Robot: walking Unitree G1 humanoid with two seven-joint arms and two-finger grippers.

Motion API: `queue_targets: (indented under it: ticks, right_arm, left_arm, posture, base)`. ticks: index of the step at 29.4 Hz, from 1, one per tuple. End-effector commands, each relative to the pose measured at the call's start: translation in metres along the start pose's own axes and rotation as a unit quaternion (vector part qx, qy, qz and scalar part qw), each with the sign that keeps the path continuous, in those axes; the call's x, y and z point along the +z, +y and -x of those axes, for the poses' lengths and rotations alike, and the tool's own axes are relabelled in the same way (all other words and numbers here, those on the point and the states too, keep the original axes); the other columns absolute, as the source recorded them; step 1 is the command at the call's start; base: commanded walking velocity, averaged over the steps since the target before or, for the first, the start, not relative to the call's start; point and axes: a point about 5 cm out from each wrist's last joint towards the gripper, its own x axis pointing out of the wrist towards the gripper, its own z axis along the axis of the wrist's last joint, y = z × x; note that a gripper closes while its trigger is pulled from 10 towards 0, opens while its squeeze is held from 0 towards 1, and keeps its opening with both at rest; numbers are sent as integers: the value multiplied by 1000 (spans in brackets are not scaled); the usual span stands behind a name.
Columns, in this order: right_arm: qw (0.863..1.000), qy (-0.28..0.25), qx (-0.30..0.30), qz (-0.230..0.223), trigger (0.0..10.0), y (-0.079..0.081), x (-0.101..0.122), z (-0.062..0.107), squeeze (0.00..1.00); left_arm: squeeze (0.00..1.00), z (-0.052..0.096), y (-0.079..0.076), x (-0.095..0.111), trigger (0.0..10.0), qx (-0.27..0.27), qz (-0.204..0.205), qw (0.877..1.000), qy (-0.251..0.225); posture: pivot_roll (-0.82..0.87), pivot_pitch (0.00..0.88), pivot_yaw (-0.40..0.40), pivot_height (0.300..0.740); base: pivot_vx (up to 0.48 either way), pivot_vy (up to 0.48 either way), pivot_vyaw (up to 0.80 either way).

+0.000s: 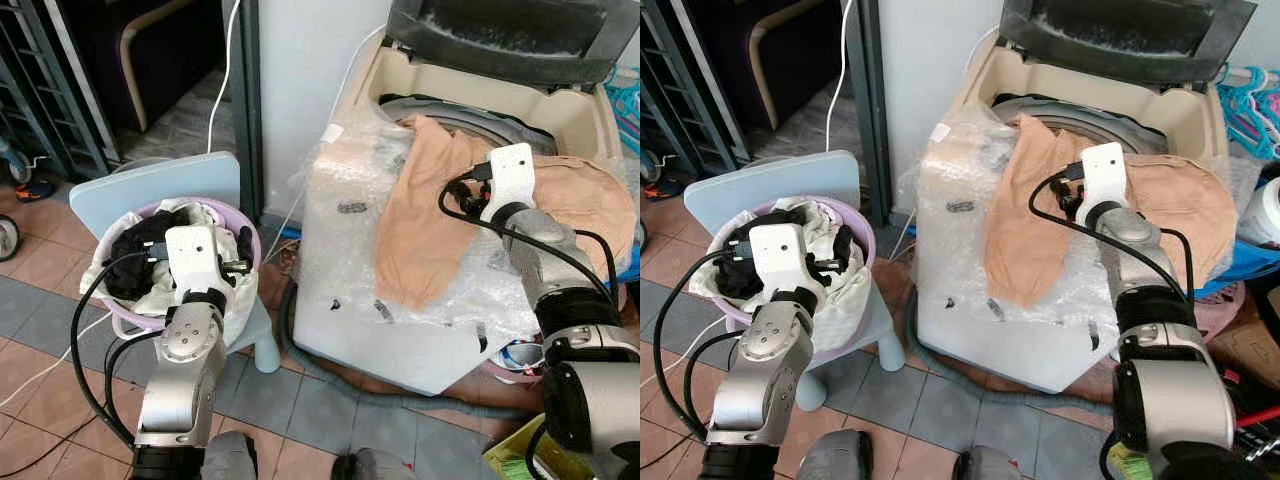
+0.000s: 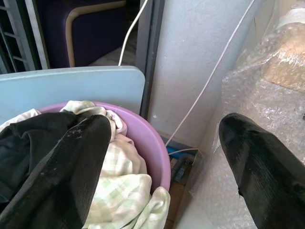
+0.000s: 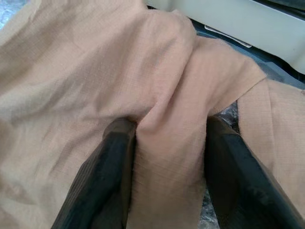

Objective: Clothes washing

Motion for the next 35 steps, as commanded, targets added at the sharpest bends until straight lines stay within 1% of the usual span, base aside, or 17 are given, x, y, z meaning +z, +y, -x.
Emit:
queue_targets:
  ticks: [1, 3, 5, 11, 16, 19, 21, 24, 25, 27, 29, 30, 31, 32, 33, 34, 35]
  right_arm:
    - [999, 15, -26, -29, 0, -10, 0, 0, 0]
    - [998, 22, -30, -44, 0, -11, 3, -3, 0]
    - [998, 17, -32, -43, 0, -12, 7, -4, 0]
    - [997, -34, -47, -55, 0, -15, 34, -8, 0]
    - [997, -49, -35, -45, 0, -12, 49, -11, 0]
    - [995, -79, -45, -29, 0, -16, 74, -11, 0]
    - [989, -123, -72, -27, 0, -24, 100, -8, 0]
    - [977, -187, -98, -36, 0, -32, 131, -2, 0]
    - [970, -217, -100, -42, 0, -34, 147, 2, 0]
    - [969, -225, -98, -41, 0, -33, 152, 3, 0]
    - [972, -212, -93, -27, 0, -29, 151, 0, 0]
    - [975, -201, -97, -14, 3373, -28, 147, -1, 0]
    - [976, -194, -101, -6, 3373, -27, 145, -2, 0]
    - [978, -178, -106, 7, 10000, -27, 139, -4, 0]
    - [980, -168, -109, 15, 10000, -27, 135, -5, 0]
    - [987, -126, -97, 40, 10000, -24, 120, -9, 0]
    - [992, -77, -87, 57, 10000, -23, 98, -11, 494]
  left_arm:
    - [0, 0, -3, 0, 10000, -2, 0, 1000, 3]
    - [0, 1, -3, 0, 10000, -1, 0, 1000, 4]
    - [0, 1, -3, 0, 10000, -1, -1, 1000, 4]
    - [0, 1, -3, 0, 10000, 0, -2, 1000, 7]
    - [0, 1, -4, -1, 10000, -2, -2, 1000, 9]
    - [0, 0, -4, -1, 10000, -2, -2, 1000, 8]
    - [0, -1, -4, 0, 10000, -1, -2, 1000, 8]
    - [0, -1, -4, 0, 10000, 0, -2, 1000, 7]
    - [0, -1, -4, 0, 10000, 0, -2, 1000, 7]
    - [0, -1, -4, 0, 10000, 0, -2, 1000, 8]
    - [0, -1, -4, -1, 10000, 1, -2, 1000, 8]
    - [0, -1, -4, -1, 10000, 2, -2, 1000, 8]
    - [0, -2, -4, -1, 10000, 3, -2, 1000, 8]
    - [0, -2, -4, -1, 10000, 3, -2, 1000, 8]
    - [0, -2, -4, -1, 10000, 4, -2, 1000, 8]
    - [0, -2, -4, -1, 10000, 4, -2, 1000, 8]
    - [0, -2, -4, 0, 10000, 3, -4, 1000, 7]
  posture:
    - [26, 117, -55, 740]
    - [28, 119, -55, 740]
    - [29, 119, -55, 740]
    - [30, 121, -55, 740]
    - [31, 119, -56, 740]
    - [32, 116, -59, 740]
    - [34, 113, -62, 740]
    - [35, 112, -62, 740]
    - [37, 108, -65, 740]
    - [37, 108, -65, 740]
    - [42, 104, -69, 740]
    - [43, 103, -69, 740]
    - [43, 103, -69, 740]
    - [44, 102, -69, 740]
    - [44, 102, -69, 740]
    - [46, 100, -68, 740]
    - [49, 100, -67, 740]
  base:
    - [0, 0, 0]
    - [0, 0, 0]
    - [0, 0, 0]
    - [0, 0, 0]
    - [0, 0, 0]
    - [0, 0, 0]
    - [0, 0, 0]
    - [0, 0, 0]
    - [0, 0, 0]
    - [0, 0, 0]
    - [0, 0, 0]
    - [0, 0, 0]
    - [0, 0, 0]
    - [0, 0, 0]
    - [0, 0, 0]
    - [0, 0, 0]
    - [0, 0, 0]
